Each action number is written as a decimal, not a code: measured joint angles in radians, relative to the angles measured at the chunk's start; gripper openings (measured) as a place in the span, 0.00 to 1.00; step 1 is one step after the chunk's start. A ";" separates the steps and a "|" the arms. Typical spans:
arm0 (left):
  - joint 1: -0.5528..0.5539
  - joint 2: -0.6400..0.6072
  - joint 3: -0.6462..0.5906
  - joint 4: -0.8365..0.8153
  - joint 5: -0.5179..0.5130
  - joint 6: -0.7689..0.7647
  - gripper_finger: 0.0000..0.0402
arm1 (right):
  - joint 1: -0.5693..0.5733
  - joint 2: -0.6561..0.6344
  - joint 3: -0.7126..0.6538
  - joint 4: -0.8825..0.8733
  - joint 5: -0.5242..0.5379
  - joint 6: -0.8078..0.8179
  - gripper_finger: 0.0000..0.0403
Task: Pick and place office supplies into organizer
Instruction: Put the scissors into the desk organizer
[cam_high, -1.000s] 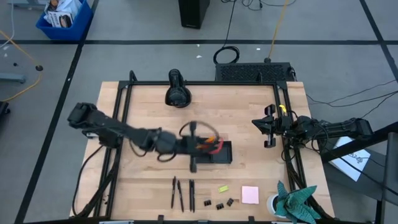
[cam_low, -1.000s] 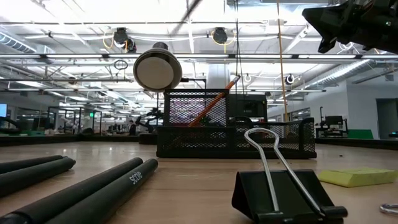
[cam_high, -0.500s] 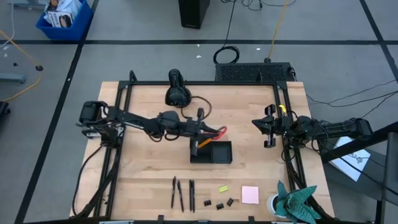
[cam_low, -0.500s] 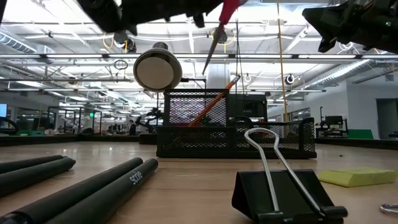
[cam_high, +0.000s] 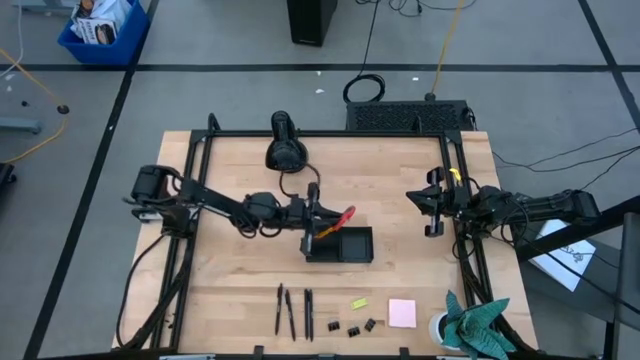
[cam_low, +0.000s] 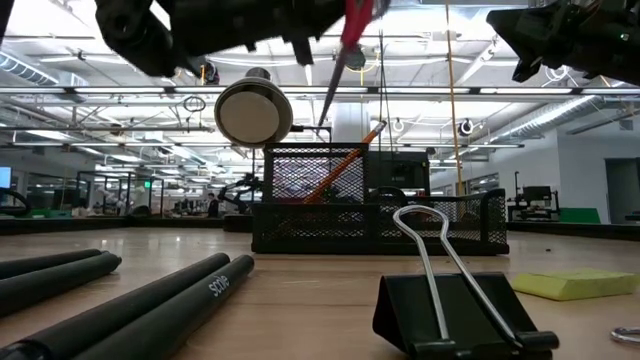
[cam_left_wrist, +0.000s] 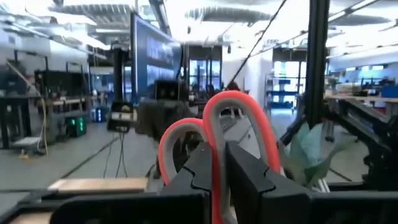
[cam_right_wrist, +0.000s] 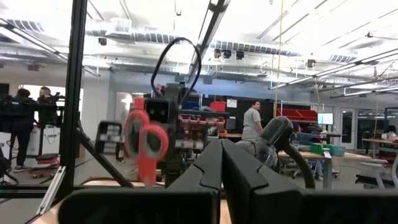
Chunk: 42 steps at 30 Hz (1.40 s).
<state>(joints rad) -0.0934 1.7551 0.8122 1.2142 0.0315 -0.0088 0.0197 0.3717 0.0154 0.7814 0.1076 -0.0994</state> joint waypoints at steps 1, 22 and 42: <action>-0.003 0.022 0.003 0.026 -0.005 -0.003 0.06 | 0.000 0.000 0.000 -0.001 0.000 0.000 0.00; -0.009 0.157 0.006 0.122 -0.201 -0.112 0.06 | 0.000 0.003 0.000 -0.007 -0.003 0.010 0.00; -0.047 0.157 0.006 0.008 -0.338 -0.090 0.06 | 0.002 0.005 0.000 -0.006 -0.006 0.036 0.00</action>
<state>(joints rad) -0.1400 1.9121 0.8181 1.2226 -0.3068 -0.0992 0.0212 0.3767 0.0153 0.7757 0.1013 -0.0635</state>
